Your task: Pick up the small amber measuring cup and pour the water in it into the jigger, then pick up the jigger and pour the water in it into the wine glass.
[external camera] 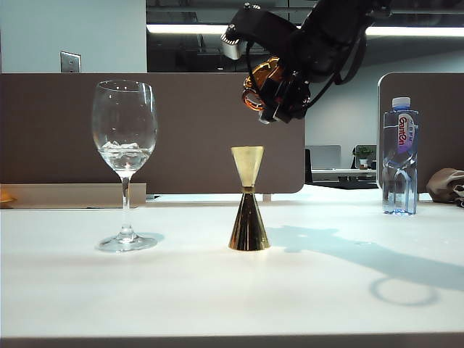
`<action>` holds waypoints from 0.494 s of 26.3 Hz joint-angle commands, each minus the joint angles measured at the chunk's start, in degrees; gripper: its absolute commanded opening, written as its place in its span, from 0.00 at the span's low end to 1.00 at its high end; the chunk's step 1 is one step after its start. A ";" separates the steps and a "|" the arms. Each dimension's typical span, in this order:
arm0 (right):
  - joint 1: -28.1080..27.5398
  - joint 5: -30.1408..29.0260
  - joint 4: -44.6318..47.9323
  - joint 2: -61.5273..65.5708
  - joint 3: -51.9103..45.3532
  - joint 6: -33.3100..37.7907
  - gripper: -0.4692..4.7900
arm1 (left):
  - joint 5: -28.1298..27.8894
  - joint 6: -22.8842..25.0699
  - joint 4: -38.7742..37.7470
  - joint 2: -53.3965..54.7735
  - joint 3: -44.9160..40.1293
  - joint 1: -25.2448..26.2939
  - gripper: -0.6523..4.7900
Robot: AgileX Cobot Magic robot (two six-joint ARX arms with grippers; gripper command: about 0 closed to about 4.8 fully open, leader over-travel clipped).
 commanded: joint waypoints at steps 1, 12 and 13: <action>0.81 0.13 2.67 0.72 0.37 -2.10 0.08 | 0.04 0.07 0.63 0.00 0.09 0.04 0.12; 1.27 1.18 4.31 2.56 0.37 -7.04 0.08 | 0.04 0.07 0.63 0.00 0.09 0.04 0.12; 1.27 1.20 4.33 2.67 0.37 -8.09 0.08 | 0.04 0.07 0.63 0.00 0.09 0.04 0.12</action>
